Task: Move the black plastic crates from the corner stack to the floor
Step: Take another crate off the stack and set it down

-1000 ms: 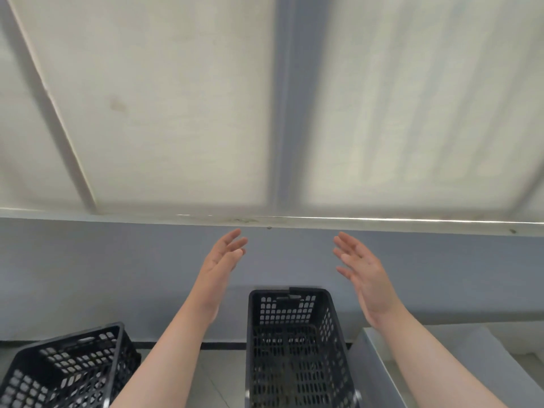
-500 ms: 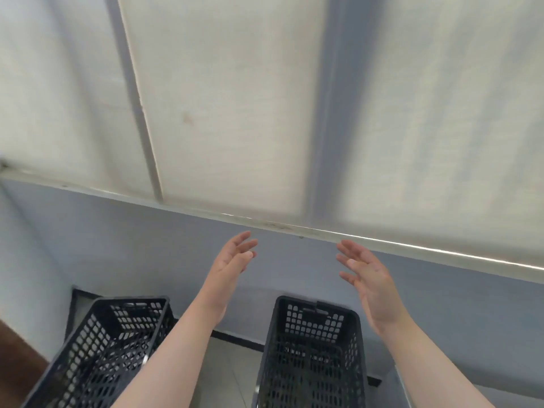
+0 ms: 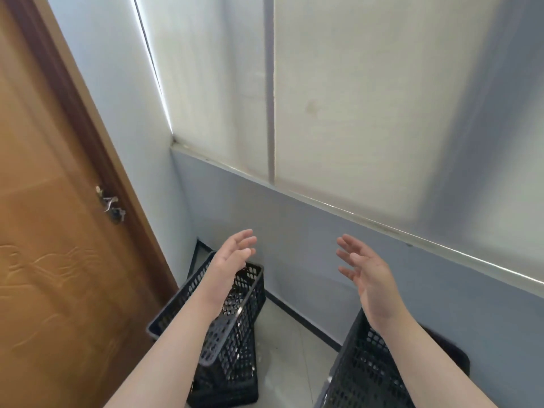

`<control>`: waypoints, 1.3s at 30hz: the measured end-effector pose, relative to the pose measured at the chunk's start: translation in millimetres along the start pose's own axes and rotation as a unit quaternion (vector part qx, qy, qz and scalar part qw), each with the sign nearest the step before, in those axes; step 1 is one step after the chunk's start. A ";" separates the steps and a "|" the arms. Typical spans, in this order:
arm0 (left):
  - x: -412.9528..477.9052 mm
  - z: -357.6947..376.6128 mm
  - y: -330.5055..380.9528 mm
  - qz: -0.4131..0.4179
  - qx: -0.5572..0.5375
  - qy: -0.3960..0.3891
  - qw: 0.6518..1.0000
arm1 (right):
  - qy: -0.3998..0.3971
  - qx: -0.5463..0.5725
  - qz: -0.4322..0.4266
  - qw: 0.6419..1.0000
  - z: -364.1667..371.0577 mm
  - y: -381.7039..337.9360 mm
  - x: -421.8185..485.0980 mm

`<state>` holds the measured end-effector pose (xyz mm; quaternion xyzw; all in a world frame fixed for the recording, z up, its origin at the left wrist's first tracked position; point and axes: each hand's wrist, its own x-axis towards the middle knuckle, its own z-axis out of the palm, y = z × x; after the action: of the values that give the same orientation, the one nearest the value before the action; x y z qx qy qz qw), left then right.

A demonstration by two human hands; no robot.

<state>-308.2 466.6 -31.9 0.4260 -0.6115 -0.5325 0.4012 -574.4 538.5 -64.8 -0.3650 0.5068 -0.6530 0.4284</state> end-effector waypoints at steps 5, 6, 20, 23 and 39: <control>-3.6 -78.7 -14.7 -0.004 0.010 0.045 0.999 | -0.035 0.028 0.001 0.999 77.2 15.6 12.1; -3.2 -96.8 -18.7 -0.003 0.009 0.058 0.998 | -0.040 0.034 0.001 0.999 95.2 19.2 15.0; 49.1 -233.5 -62.9 -0.011 -0.008 0.066 0.998 | -0.038 0.037 0.033 0.998 243.1 67.1 41.9; 66.8 -237.0 -73.6 -0.019 -0.018 0.060 0.998 | -0.030 0.029 0.041 0.998 248.8 78.3 51.8; 209.1 -247.3 -123.2 -0.082 0.024 0.070 0.994 | -0.018 0.032 0.127 0.991 256.6 159.4 182.3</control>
<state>-129.0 183.2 -119.1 0.5202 -0.5575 -0.5177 0.3881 -377.3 260.4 -156.0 -0.2955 0.5200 -0.6021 0.5288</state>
